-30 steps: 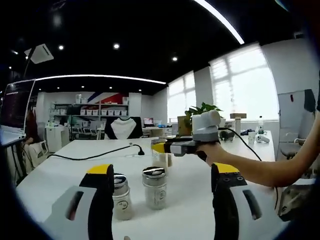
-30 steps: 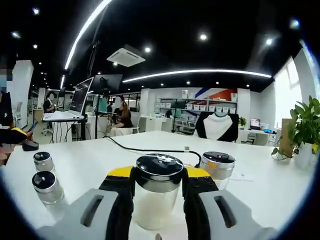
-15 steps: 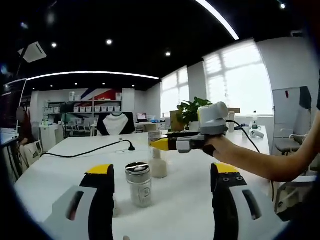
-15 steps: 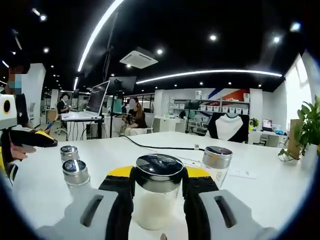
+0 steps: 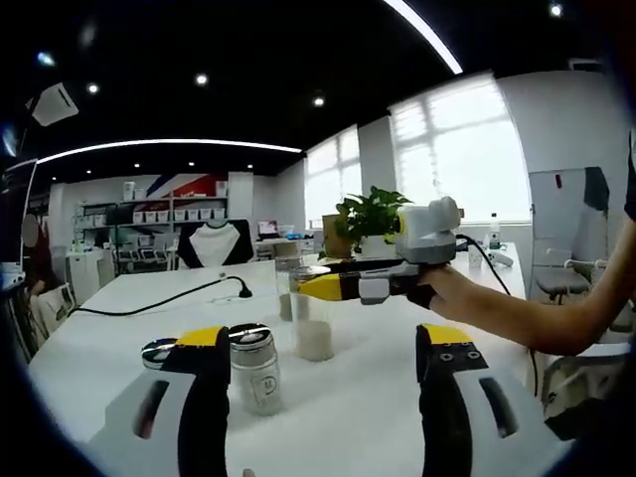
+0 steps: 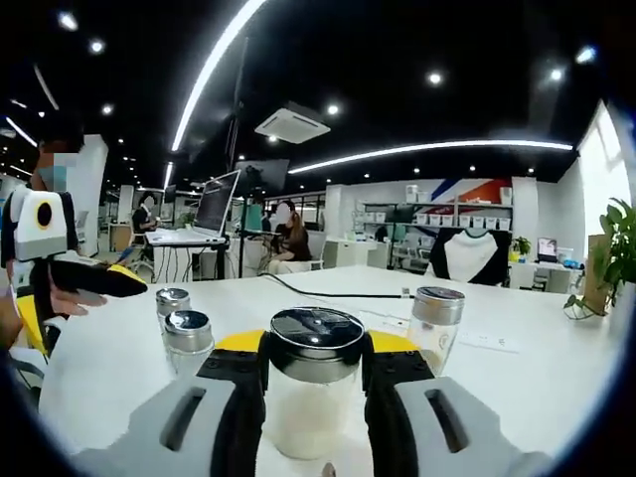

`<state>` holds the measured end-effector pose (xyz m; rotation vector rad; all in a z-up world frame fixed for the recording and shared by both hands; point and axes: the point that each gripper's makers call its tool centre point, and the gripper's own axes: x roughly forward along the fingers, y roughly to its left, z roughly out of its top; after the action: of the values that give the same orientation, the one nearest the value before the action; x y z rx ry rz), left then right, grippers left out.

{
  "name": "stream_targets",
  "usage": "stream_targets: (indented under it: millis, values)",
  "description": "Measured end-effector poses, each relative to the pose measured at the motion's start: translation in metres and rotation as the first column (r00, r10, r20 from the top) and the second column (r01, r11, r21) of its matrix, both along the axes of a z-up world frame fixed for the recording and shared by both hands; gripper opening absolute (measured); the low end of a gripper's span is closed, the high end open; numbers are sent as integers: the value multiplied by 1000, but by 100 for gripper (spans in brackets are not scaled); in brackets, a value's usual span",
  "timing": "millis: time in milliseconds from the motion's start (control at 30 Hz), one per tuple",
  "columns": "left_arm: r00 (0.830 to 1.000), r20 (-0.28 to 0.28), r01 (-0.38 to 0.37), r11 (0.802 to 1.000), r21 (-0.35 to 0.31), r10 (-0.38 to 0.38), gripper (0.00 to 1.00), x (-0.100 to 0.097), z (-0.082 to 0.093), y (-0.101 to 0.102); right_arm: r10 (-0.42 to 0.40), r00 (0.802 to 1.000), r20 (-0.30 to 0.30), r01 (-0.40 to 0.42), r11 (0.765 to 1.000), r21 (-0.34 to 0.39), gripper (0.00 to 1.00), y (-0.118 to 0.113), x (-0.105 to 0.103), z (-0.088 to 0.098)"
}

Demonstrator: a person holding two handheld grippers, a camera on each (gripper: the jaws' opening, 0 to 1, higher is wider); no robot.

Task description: Rotate the seasoning bottle until the label or dispensing opening points toward the visible target arrow and the bottle remains upright within the marked orientation range

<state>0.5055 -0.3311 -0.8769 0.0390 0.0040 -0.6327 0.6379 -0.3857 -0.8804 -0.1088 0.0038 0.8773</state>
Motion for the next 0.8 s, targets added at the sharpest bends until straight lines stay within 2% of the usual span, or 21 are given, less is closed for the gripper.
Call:
stream_targets:
  millis: [100, 233, 333, 633, 700, 800]
  values:
    - [1000, -1, 11, 1000, 3, -11, 81, -2, -1, -4, 22, 1000, -3, -22, 1000, 5, 34, -2, -4, 2]
    - [999, -4, 34, 999, 18, -34, 80, -6, -3, -11, 62, 998, -30, -59, 996, 72, 34, -5, -17, 5]
    - [999, -7, 52, 999, 15, -51, 80, -9, -4, -16, 70, 997, -34, -67, 994, 85, 34, -8, -26, 7]
    - [995, -30, 94, 995, 19, -94, 77, -16, -16, -31, 102, 994, -27, -100, 993, 64, 34, -11, -46, 7]
    - [996, -19, 84, 996, 44, -83, 74, -16, -19, -33, 120, 992, -30, -118, 991, 63, 34, -10, -55, 6]
    - [994, -29, 109, 992, 65, -108, 74, -13, -25, -37, 142, 989, -29, -141, 988, 56, 34, -7, -65, 7]
